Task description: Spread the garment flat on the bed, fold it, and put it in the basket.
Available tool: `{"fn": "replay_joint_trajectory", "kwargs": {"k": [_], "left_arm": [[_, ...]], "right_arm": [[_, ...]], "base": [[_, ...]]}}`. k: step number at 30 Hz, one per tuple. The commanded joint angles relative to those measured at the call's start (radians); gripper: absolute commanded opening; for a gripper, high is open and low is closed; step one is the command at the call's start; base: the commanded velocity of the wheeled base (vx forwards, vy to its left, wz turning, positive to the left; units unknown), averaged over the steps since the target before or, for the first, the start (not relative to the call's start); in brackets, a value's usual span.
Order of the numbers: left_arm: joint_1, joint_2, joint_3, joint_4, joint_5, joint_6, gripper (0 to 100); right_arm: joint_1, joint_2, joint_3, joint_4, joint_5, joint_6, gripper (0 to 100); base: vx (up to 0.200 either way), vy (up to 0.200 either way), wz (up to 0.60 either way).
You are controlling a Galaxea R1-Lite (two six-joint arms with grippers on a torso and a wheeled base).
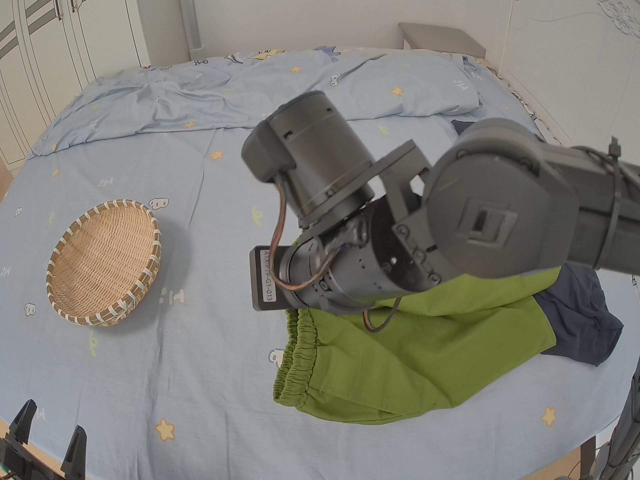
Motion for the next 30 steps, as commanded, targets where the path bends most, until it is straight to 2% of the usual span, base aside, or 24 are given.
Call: {"fn": "replay_joint_trajectory", "kwargs": {"k": [1,10,12,14,15,16,17,18,19,21,22,26,29,30], "left_arm": [[0.0,-0.004,0.016,0.0,0.001,0.0,100],[0.0,-0.004,0.016,0.001,-0.006,0.0,100],[0.0,-0.005,0.015,-0.002,-0.009,0.0,100],[0.0,-0.005,-0.028,-0.011,-0.013,-0.006,100],[-0.003,0.002,-0.102,-0.006,-0.019,-0.02,100],[-0.009,0.01,-0.203,0.009,-0.035,-0.055,100],[-0.014,0.021,-0.248,0.021,-0.049,-0.075,100],[-0.026,0.062,-0.311,0.057,-0.082,-0.094,100],[-0.035,0.133,-0.361,0.103,-0.144,-0.087,100],[-0.031,0.196,-0.395,0.138,-0.228,-0.08,100],[-0.031,0.257,-0.41,0.147,-0.302,-0.083,100],[-0.041,0.504,-0.432,0.133,-0.423,-0.14,100],[-0.054,0.654,-0.439,0.084,-0.483,-0.204,100],[-0.078,0.728,-0.439,0.05,-0.521,-0.247,100]], "right_arm": [[0.001,0.04,0.0,0.003,-0.001,0.005,100],[-0.015,0.031,0.0,0.014,0.001,0.009,100],[-0.03,0.025,0.0,0.054,0.004,0.023,100],[-0.064,-0.027,0.0,0.115,0.019,0.049,100],[-0.085,-0.065,0.0,0.138,0.033,0.059,100],[-0.114,-0.116,0.0,0.158,0.074,0.06,100],[-0.131,-0.141,0.0,0.163,0.106,0.06,100],[-0.167,-0.187,0.0,0.164,0.166,0.06,100],[-0.22,-0.248,0.0,0.163,0.254,0.06,100],[-0.28,-0.309,0.009,0.158,0.34,0.055,100],[-0.335,-0.352,0.045,0.146,0.396,0.051,100],[-0.496,-0.429,0.182,0.065,0.465,0.052,100],[-0.553,-0.512,0.349,-0.012,0.49,0.055,100],[-0.581,-0.562,0.47,-0.084,0.511,0.055,100]], "base": [[0.0,0.0,0.0],[0.0,0.0,0.0],[0.0,0.0,0.0],[0.0,0.0,0.0],[0.0,0.0,0.0],[0.0,0.0,0.0],[0.0,0.0,0.0],[0.0,0.0,0.0],[0.0,0.0,0.0],[0.0,0.0,0.0],[0.0,0.0,0.0],[0.0,0.0,0.0],[0.0,0.0,0.0],[0.0,0.0,0.0]]}}
